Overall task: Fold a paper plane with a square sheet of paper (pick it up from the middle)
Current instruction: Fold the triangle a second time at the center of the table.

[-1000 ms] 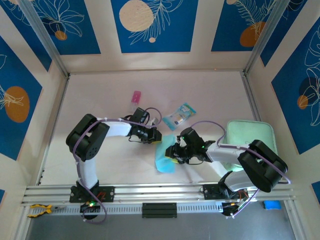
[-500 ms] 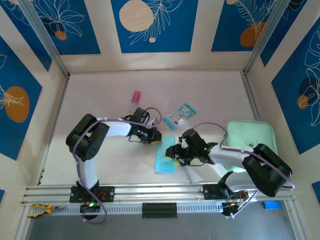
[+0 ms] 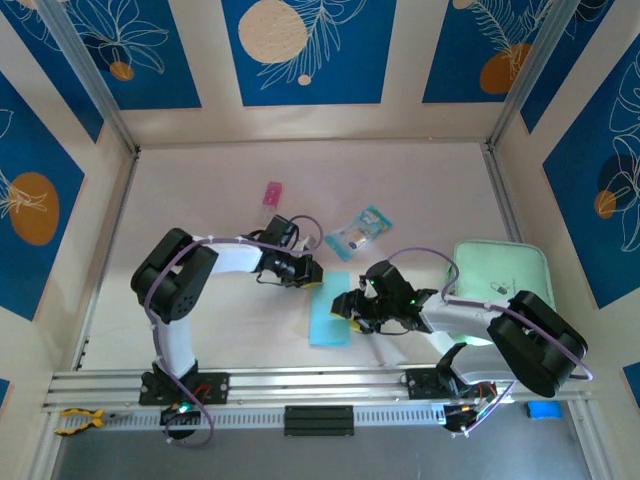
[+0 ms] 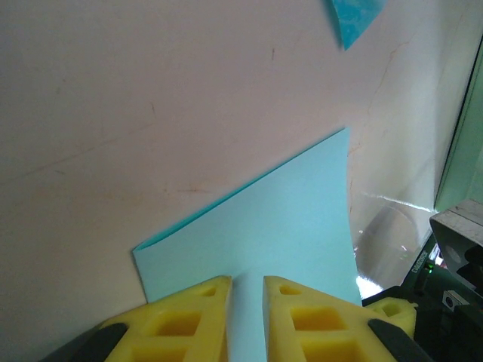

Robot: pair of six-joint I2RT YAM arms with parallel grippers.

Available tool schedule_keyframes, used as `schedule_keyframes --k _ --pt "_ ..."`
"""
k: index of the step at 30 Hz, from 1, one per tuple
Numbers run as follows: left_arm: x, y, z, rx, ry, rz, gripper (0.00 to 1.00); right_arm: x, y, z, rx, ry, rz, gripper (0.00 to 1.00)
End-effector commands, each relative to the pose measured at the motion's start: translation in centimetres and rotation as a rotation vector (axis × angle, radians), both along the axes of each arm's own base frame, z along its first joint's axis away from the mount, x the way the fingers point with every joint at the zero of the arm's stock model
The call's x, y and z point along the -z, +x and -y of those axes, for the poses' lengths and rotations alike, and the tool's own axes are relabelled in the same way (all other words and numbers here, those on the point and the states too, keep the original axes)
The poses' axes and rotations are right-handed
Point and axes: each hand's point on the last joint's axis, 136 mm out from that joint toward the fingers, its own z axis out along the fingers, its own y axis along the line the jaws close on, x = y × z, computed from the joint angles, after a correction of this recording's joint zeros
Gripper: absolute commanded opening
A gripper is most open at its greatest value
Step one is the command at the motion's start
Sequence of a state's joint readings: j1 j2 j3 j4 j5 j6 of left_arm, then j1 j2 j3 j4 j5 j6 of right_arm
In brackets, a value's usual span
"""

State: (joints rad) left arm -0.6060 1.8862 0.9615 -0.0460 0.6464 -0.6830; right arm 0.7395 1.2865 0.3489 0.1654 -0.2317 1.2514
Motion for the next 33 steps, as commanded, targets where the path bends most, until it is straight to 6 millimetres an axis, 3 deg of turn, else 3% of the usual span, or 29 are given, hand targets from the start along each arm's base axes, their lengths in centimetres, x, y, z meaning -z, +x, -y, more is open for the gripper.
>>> schedule_keyframes --k 1,5,9,15,26,31,33 --pt "-0.4 -0.2 -0.6 -0.018 0.021 -0.02 0.2 -0.2 0.1 -0.2 0.01 0.025 0.018 0.56" --pt "-0.4 -0.2 -0.5 -0.017 0.018 -0.022 0.2 -0.8 0.7 -0.6 -0.009 0.042 0.057 0.53" --pt "-0.5 -0.2 -0.4 -0.016 0.014 -0.022 0.2 -0.9 1.5 -0.9 -0.016 0.044 0.067 0.4" --pt "-1.1 0.0 -0.2 -0.021 0.001 -0.012 0.21 -0.4 2.1 -1.2 -0.026 0.039 0.064 0.37" --pt "-2.1 0.3 -0.2 -0.021 -0.004 0.02 0.21 0.3 2.2 0.3 -0.004 0.012 0.065 0.16" --pt "-3.2 0.5 -0.4 -0.023 -0.017 0.072 0.28 0.8 2.7 0.7 0.029 -0.006 0.061 0.08" --pt "-4.0 0.6 -0.8 -0.029 -0.008 0.104 0.36 0.7 3.0 0.3 0.018 0.005 0.066 0.07"
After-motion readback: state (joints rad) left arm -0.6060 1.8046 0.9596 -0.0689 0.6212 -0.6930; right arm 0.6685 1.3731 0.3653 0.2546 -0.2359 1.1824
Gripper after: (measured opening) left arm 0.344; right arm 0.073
